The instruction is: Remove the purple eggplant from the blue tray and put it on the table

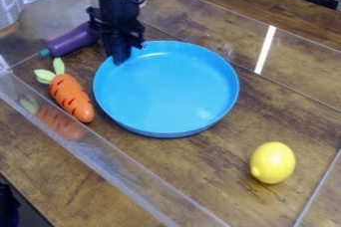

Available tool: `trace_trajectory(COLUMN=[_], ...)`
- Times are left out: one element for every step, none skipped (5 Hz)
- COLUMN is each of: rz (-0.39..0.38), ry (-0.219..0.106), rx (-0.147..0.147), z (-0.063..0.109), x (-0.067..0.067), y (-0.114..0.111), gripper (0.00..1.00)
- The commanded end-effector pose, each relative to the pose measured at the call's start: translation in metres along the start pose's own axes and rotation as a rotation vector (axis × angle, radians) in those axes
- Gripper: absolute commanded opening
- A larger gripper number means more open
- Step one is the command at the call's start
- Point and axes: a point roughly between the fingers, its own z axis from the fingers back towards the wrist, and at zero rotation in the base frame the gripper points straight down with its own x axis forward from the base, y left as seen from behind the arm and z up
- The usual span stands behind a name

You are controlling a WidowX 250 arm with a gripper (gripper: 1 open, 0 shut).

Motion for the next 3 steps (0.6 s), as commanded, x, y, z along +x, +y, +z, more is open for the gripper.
trace_trajectory(rz=[0.032, -0.042, -0.133], ry=[-0.057, -0.059, -0.075], rx=[0.036, 0.028, 0.015], z=[0.0284, 0.0226, 0.0268], x=[0.0032, 0.0086, 0.0095], y=[0.0224, 0.0262, 0.0232], gripper=[0.0, 0.0, 0.0])
